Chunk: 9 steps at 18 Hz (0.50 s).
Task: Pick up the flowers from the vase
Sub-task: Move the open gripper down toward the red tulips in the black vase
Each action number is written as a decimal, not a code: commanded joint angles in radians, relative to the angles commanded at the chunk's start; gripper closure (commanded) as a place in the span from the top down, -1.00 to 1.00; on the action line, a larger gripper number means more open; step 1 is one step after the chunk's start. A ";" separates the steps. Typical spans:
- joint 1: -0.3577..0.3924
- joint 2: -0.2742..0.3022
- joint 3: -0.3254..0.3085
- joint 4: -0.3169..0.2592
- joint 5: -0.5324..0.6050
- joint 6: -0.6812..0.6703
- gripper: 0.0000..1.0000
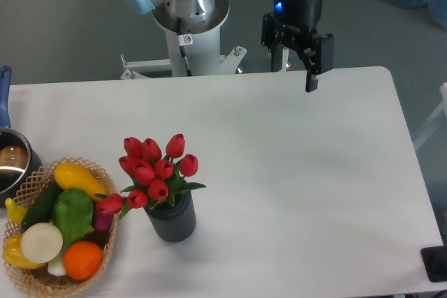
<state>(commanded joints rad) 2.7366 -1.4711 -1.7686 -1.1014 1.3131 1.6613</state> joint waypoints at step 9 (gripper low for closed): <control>-0.003 0.009 -0.011 0.006 -0.003 -0.003 1.00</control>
<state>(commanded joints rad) 2.7336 -1.4619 -1.7794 -1.0953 1.3100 1.6583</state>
